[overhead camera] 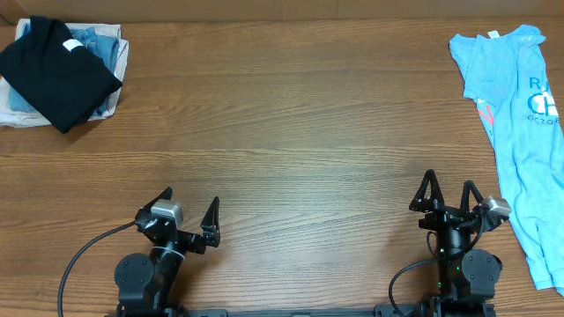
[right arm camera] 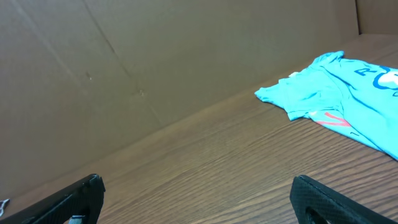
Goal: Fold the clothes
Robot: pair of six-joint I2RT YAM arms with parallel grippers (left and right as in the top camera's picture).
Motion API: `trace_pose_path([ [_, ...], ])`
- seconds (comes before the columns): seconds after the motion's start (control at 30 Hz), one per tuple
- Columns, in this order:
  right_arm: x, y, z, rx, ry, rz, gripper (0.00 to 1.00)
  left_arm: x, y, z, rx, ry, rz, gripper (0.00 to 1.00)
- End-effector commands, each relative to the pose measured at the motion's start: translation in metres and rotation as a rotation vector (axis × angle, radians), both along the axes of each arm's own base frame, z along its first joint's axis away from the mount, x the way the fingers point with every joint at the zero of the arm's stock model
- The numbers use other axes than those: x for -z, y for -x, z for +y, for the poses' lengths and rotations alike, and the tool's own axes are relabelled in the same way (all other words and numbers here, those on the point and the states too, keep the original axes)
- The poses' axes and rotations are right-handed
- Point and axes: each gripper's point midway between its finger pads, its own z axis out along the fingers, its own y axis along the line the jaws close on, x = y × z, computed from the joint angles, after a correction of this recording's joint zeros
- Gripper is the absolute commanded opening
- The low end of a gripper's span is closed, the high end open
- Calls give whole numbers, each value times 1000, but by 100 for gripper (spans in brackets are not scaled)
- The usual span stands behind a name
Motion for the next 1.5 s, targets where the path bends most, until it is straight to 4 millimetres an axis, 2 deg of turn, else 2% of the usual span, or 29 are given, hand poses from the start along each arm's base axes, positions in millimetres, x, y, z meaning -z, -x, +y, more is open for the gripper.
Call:
trace_pose_path([
  [0.0, 2, 0, 0, -2, 8, -4, 100, -3, -3, 5, -38, -3, -34, 100],
  [0.07, 2, 0, 0, -2, 8, -4, 100, -6, -6, 9, -61, -6, -64, 100],
  [0.17, 2, 0, 0, -2, 7, -4, 100, -25, -12, 16, -98, -24, -189, 100],
  [0.27, 2, 0, 0, -2, 8, -4, 100, -30, -12, 16, -100, -41, -220, 100],
  [0.33, 2, 0, 0, -2, 8, -4, 100, -28, -12, 16, -97, -76, -221, 100],
  [0.43, 2, 0, 0, -2, 8, -4, 100, -6, -12, 16, -85, -151, -146, 100],
  [0.47, 2, 0, 0, -2, 8, -4, 100, -4, -12, 17, -91, -156, -138, 100],
  [1.47, 2, 0, 0, -2, 8, -4, 100, -5, -12, 21, -110, -169, -142, 100],
])
